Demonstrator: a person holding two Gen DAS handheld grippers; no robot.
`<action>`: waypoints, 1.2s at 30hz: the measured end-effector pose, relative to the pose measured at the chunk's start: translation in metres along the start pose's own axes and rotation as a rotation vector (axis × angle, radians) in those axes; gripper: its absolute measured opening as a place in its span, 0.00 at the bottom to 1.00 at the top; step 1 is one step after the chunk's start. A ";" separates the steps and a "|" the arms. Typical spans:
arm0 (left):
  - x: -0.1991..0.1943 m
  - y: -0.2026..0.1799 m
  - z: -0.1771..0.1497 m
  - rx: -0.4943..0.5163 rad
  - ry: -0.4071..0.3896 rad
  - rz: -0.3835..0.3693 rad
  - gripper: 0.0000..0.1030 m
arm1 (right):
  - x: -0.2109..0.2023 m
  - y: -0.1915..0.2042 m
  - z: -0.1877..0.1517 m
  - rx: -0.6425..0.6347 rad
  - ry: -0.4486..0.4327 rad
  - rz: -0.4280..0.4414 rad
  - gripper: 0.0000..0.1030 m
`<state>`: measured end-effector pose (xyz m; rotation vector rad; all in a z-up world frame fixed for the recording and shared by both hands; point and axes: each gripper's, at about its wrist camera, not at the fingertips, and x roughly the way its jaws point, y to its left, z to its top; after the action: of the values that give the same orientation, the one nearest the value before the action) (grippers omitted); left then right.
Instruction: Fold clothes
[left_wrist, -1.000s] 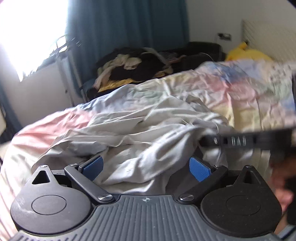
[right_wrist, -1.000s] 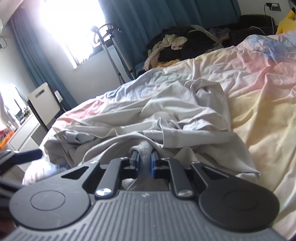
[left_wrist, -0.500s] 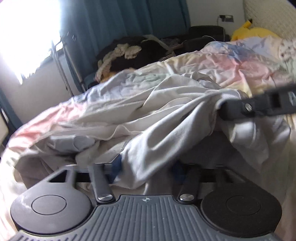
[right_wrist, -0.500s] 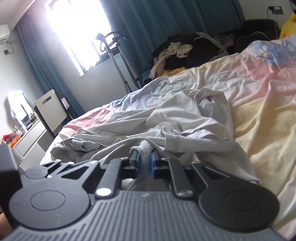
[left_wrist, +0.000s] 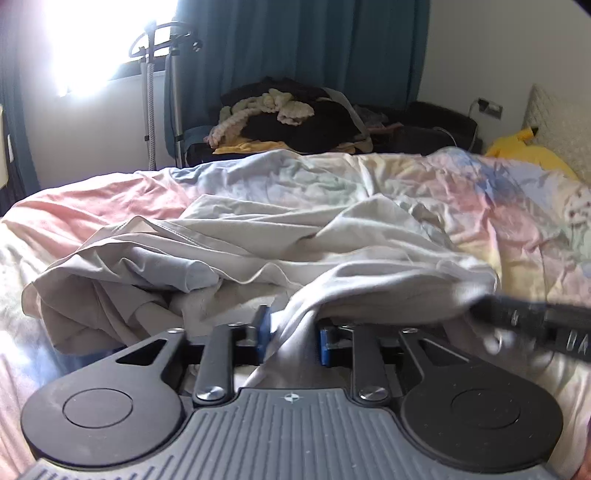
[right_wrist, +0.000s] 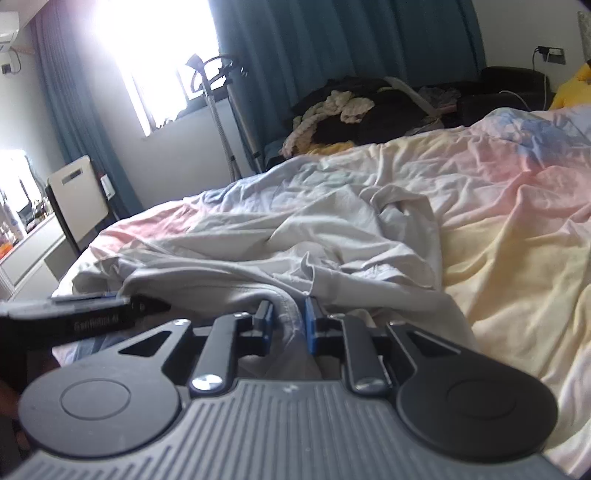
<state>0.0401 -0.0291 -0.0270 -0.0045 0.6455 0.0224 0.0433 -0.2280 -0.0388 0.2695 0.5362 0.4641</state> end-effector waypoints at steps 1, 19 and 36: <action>-0.002 -0.002 -0.001 0.010 -0.004 -0.004 0.57 | -0.002 -0.001 0.001 0.011 -0.018 0.013 0.13; -0.005 -0.042 -0.027 0.235 -0.020 0.086 0.34 | -0.030 -0.019 0.021 0.179 -0.198 0.177 0.13; -0.028 -0.006 -0.010 -0.014 -0.176 0.124 0.24 | 0.028 -0.005 -0.014 -0.052 0.135 -0.114 0.33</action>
<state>0.0119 -0.0362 -0.0186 0.0240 0.4692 0.1454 0.0580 -0.2167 -0.0640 0.1575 0.6671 0.3862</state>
